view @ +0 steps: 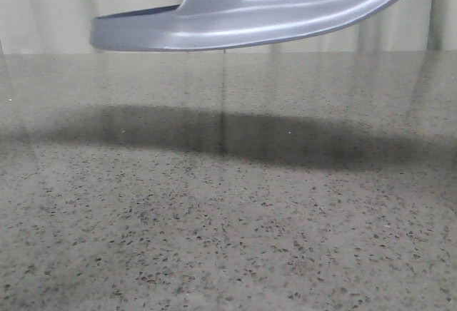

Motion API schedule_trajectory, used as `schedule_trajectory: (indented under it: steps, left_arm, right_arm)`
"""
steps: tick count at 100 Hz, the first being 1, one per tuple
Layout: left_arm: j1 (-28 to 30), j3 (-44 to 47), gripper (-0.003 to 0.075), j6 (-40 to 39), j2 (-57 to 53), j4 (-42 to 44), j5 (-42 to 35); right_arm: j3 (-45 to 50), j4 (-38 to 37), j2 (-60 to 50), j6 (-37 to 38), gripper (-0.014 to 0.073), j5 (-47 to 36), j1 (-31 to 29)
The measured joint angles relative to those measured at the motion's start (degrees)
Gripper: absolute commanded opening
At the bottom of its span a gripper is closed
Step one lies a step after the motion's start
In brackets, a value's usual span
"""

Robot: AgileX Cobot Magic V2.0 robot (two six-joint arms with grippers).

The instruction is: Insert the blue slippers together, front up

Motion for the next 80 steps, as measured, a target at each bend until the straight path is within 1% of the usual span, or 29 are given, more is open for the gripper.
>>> schedule_trajectory:
  steps: [12,27,43,57,67,80]
  left_arm:
    - [-1.6,1.0,0.0016,0.0,0.0,-0.4,-1.7]
    - [-6.2,1.3,0.0016,0.0,0.0,-0.6,-5.8]
    - [-12.1,1.3,0.0016,0.0,0.0,-1.2,-14.4]
    - [-15.9,1.3,0.0016,0.0,0.0,-1.8,-21.8]
    - [-17.3,1.3,0.0016,0.0,0.0,-2.0,-25.4]
    - [-18.1,1.4,0.0016,-0.3,0.0,-2.5,-27.4]
  right_arm:
    - [0.0,0.0,0.0,-0.5,0.0386,-0.3,0.0]
    - [0.0,-0.2,0.0,-0.6,0.0386,-0.7,0.0]
    - [0.0,-0.2,0.0,-0.6,0.0386,-0.8,0.0]
    - [0.0,-0.6,0.0,-0.6,0.0386,-0.8,0.0]
    - [0.0,-0.8,0.0,-0.6,0.0386,-0.8,0.0]
    - [0.0,-1.4,0.0,-0.6,0.0386,-0.8,0.0]
